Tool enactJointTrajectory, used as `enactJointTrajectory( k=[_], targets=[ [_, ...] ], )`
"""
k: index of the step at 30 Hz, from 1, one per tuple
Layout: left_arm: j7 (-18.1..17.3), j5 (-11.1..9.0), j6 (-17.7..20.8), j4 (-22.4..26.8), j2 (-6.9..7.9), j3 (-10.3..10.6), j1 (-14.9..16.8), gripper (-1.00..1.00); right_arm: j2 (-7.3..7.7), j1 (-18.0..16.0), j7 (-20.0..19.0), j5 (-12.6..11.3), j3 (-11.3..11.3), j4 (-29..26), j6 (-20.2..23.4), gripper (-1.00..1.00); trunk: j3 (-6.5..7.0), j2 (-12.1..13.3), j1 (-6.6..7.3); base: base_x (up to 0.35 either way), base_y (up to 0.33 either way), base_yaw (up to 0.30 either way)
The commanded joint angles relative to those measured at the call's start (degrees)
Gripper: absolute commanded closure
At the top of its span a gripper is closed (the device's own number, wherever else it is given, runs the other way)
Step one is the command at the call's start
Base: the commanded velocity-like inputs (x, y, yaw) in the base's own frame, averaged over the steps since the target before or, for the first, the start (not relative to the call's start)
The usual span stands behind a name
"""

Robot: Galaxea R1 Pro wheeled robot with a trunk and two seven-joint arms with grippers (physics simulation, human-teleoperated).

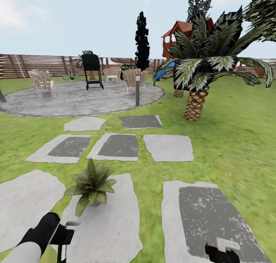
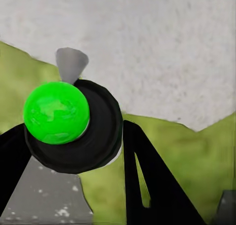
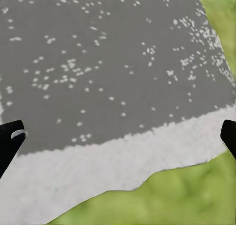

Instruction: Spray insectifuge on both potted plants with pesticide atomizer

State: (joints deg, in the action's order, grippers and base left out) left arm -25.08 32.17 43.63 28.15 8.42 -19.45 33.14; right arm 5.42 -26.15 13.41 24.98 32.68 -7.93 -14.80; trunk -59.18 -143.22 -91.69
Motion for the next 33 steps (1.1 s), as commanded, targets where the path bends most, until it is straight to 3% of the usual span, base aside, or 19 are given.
enactJointTrajectory(
  k=[1, 9, 23, 33],
  targets=[
    [-0.5, 0.5, 0.2, 0.1, 0.07, -0.5, 0.0, 1.00, -0.02, 0.0, 0.1, 0.6, 0.5, 0.1, -0.2, -1.00, -0.05, 0.0, 0.01, 0.001, -0.272, 0.258],
    [-0.1, 1.0, 0.1, 0.1, 0.49, -0.6, 0.0, 1.00, -0.05, 0.0, 0.1, 0.6, 0.5, 0.1, -0.2, -1.00, -0.05, 0.0, 0.01, 0.148, -0.228, 0.275],
    [1.8, 0.6, 0.1, 0.1, 0.44, -0.7, 0.0, 1.00, -0.05, 0.0, 0.1, 0.6, 0.5, 0.1, -0.2, -1.00, -0.05, 0.0, 0.01, 0.069, -0.009, 0.273],
    [1.8, 0.4, 0.1, 0.2, -0.09, -0.6, 0.0, 1.00, 0.00, 0.0, 0.1, 0.6, 0.5, 0.1, -0.2, -1.00, -0.05, 0.0, 0.01, 0.170, -0.120, 0.032]
  ],
)
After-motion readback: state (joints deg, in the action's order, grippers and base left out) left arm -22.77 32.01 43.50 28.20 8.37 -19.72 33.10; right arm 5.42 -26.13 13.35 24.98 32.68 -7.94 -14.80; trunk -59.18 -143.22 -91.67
